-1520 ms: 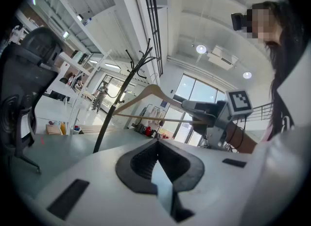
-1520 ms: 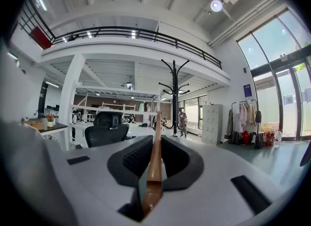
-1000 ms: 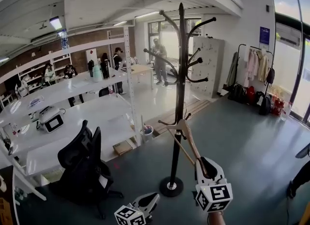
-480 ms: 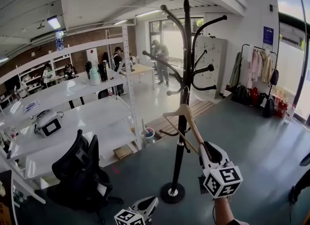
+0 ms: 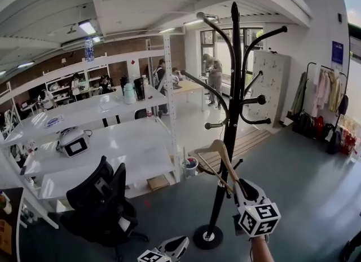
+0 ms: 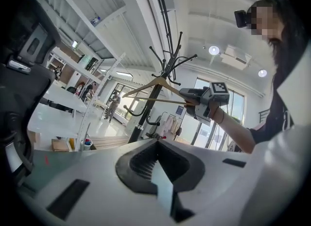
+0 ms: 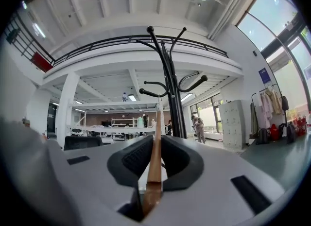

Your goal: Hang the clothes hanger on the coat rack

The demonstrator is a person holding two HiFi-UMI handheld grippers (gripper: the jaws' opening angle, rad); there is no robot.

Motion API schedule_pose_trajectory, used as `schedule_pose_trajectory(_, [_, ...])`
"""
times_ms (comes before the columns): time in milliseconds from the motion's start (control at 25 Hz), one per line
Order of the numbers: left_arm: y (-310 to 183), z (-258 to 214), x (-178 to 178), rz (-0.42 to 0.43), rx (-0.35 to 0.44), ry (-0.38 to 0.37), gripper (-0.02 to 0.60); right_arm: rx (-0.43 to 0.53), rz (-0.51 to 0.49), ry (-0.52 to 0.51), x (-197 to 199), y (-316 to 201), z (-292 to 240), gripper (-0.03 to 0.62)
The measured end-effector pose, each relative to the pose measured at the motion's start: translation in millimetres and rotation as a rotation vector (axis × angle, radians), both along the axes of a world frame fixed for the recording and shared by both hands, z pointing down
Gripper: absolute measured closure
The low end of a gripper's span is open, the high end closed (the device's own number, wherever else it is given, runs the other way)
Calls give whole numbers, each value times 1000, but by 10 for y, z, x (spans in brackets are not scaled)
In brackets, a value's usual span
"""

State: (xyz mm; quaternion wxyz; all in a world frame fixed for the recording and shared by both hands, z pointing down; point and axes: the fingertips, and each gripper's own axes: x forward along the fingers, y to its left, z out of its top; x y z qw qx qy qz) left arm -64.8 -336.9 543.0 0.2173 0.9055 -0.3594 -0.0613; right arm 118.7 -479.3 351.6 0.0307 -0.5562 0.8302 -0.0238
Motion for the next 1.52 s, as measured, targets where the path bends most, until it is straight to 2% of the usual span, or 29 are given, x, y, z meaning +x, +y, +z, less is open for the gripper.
schedule_pose_trajectory(200, [52,34,-56,10,-5,-6,581,-8,-21,-5,83,-102,58,533])
schedule_pose_trajectory(360, [75,57,-92,13,-8,-10,581,-30,7,-3,107,-105,150,530])
schedule_pose_trajectory(480, [84,74,-116,12,-10,-13,581,-32,35,-8,92,-54,158,472])
schedule_pose_trajectory(520, [85,80,-123,12,-11,-13,582,-25,41,-7,89,-21,141,451])
schedule_pose_trajectory(760, [78,116,-163,3,-15,-18,581,9,96,-13,43,361,38,450])
schedule_pose_trajectory(920, [116,130,-205,9,-19,-22,581,-15,117,-42,-69,699,162,450])
schedule_pose_trajectory(1320, [564,86,-363,140,-2,-23,581,-141,164,-16,-610,1545,825,451])
schedule_pose_trajectory(1520, [718,-123,-221,209,62,-21,581,-208,150,-3,-884,1851,1148,451])
